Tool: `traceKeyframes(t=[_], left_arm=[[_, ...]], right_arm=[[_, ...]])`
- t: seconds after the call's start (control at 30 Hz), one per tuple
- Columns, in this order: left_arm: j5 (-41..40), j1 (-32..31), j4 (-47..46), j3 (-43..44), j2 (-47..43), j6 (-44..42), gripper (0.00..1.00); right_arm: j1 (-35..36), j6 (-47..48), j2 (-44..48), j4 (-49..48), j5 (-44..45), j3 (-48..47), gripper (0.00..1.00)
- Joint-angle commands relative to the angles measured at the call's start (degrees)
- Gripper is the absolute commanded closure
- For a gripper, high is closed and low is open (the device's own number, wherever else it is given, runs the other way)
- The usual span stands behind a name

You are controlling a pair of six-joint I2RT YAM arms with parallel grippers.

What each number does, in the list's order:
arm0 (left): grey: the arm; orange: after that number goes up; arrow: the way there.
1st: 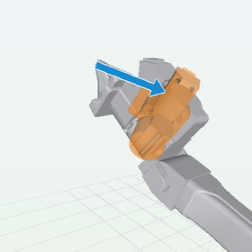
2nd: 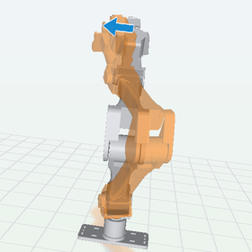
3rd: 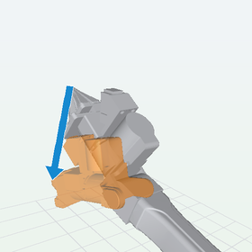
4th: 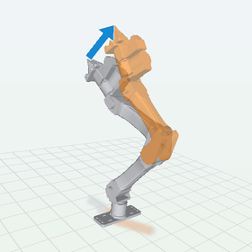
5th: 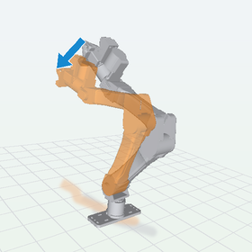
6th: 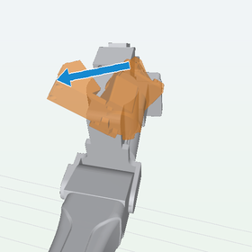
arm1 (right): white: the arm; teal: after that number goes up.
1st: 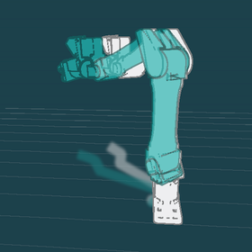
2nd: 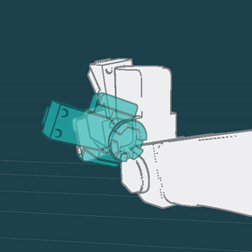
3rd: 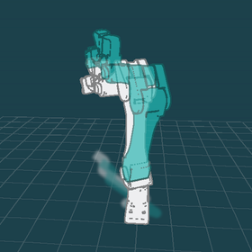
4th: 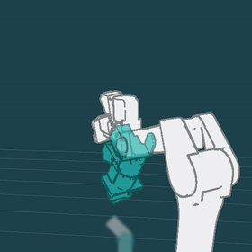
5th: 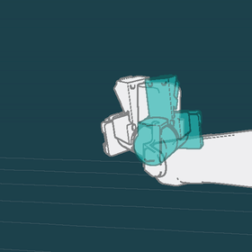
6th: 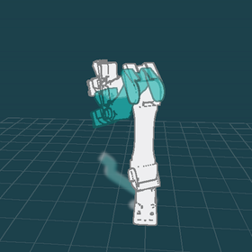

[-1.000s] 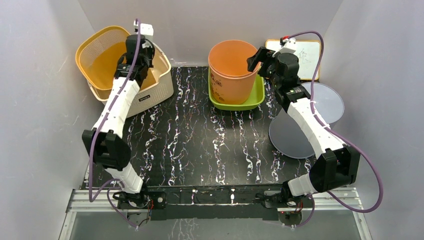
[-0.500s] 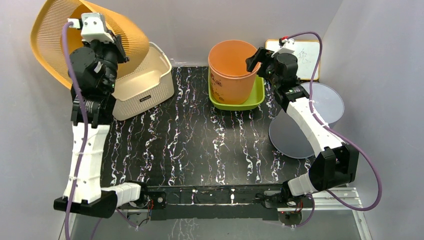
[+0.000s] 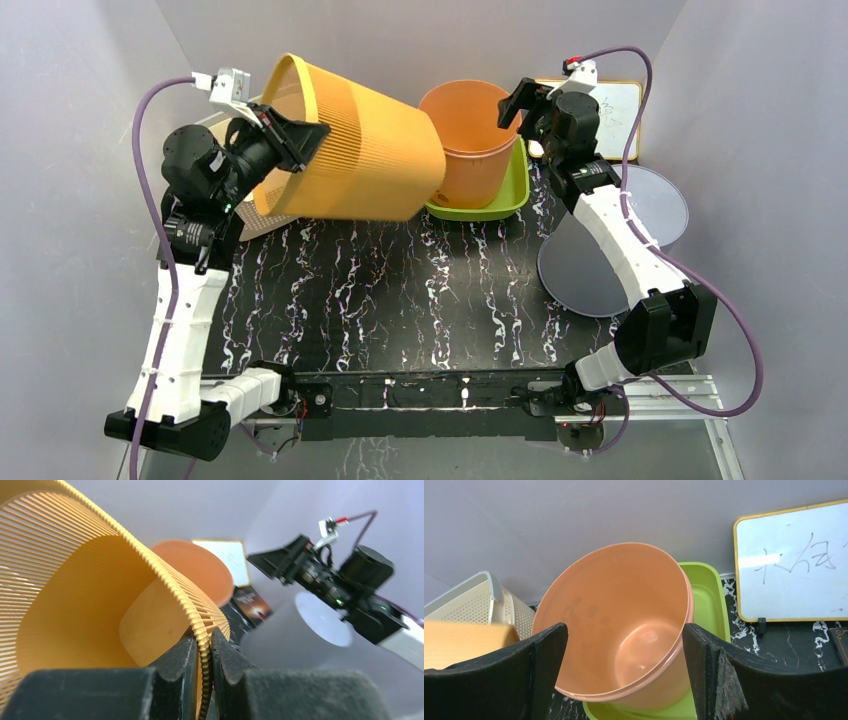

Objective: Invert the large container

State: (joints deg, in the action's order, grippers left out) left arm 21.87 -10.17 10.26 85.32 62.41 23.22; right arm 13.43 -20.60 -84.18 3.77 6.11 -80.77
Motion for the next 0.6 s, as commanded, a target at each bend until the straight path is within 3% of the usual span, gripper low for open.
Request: traceKeyframes(t=[0.0,0.2,0.37,0.57], left_arm=[[10.3,0.2,-10.1,-0.8,-6.6,8.6,1.00],[17.7,0.3,-16.6,-9.9,-11.4,20.3,1.00],[18.9,0.3,-24.7,-21.8,-15.9,27.9,1.00],[19.9,0.2,-43.6,-35.6,-17.9,42.5,1.00]], right_arm=[[-0.2,2.1,-0.6,-1.3,2.3,-4.2,0.16],[-0.2,2.9,-1.6,-0.5,2.1,-5.4,0.16],[-0.2,3.1,-1.5,0.3,1.7,-6.3,0.16],[-0.2,3.6,-0.7,0.8,2.3,-6.5,0.16]])
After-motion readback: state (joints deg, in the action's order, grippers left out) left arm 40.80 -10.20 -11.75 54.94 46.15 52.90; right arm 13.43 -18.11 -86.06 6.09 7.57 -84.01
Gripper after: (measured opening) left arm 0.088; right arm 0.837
